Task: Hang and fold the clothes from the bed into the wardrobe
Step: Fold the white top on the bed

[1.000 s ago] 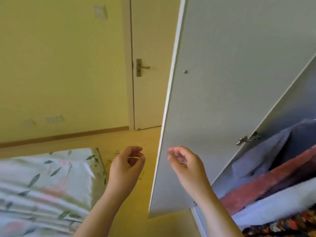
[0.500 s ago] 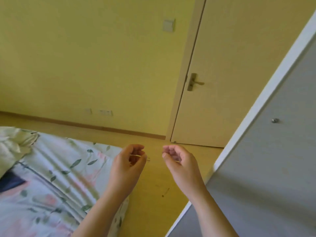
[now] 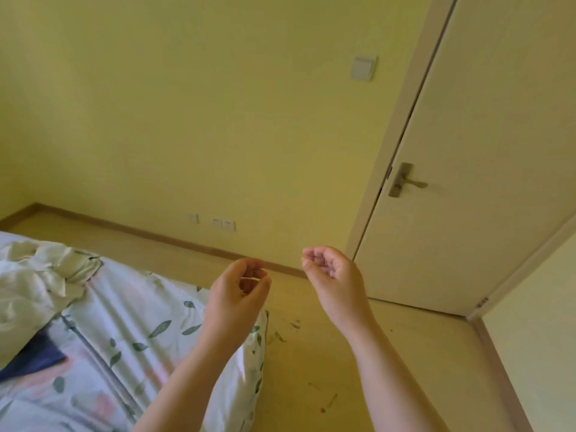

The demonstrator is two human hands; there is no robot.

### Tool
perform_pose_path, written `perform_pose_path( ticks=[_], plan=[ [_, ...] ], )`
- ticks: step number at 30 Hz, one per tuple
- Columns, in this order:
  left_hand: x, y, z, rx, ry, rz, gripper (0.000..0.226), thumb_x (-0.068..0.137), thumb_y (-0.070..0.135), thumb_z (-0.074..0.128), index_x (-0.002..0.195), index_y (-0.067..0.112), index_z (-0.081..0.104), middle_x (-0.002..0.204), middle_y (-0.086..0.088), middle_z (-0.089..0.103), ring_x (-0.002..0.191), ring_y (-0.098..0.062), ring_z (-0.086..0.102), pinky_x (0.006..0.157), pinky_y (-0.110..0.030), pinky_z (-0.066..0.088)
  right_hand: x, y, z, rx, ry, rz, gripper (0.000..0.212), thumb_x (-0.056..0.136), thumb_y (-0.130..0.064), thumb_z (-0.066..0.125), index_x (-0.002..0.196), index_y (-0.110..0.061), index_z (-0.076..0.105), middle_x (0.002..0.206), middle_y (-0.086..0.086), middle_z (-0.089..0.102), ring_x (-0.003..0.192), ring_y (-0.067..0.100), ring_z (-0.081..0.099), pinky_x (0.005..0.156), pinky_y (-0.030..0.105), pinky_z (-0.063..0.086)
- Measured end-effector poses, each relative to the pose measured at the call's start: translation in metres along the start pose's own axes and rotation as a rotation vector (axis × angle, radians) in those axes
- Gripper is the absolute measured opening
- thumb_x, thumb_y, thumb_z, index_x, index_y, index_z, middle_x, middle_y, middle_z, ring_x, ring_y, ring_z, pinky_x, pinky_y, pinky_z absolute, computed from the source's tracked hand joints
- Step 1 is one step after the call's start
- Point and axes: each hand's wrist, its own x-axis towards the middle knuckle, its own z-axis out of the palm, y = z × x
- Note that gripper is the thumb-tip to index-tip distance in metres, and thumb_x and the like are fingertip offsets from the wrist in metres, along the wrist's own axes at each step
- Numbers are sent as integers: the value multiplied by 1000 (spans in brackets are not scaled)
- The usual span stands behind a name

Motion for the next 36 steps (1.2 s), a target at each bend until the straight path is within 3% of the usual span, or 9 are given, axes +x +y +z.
perform_pose_path(
  ticks=[6,10,15,24,29,36],
  plan=[
    [72,-11,-9,19,40,14,16,87,15,68,101,23,67,83,10,69,70,1,64,56,-8,45,67,8,28,-4,-24,6,11,95,-21,60,104,-22,67,103,-9,67,96,3,63,79,9,47],
    [107,-21,-11,23,38,2,18,87,15,68,100,26,67,85,21,68,71,-1,64,57,-9,47,105,22,47,16,-70,43,10,95,-20,61,103,-22,67,104,-6,68,99,9,63,87,21,50],
    [157,-35,1,73,87,-14,18,86,13,68,100,25,67,81,15,69,69,1,63,56,-8,45,164,48,58,32,-110,48,9,94,-18,62,100,-21,67,103,-5,69,98,10,64,88,23,51],
    [289,-46,82,101,177,-47,18,87,15,68,100,27,67,85,10,69,71,1,63,56,-7,44,313,97,33,20,-219,30,8,94,-20,61,97,-24,67,98,-11,69,89,6,63,76,11,46],
    [372,-32,146,85,226,-59,19,87,16,68,101,29,66,85,12,69,73,0,64,59,-8,47,417,111,-2,12,-281,-19,9,94,-19,62,98,-26,67,100,-11,69,91,5,64,78,12,46],
    [446,-31,182,99,240,-109,20,87,16,67,101,30,66,86,13,69,75,-1,64,64,-10,50,512,136,-13,49,-331,-4,9,94,-18,63,97,-25,67,98,-12,69,84,-5,62,73,7,45]
  ],
)
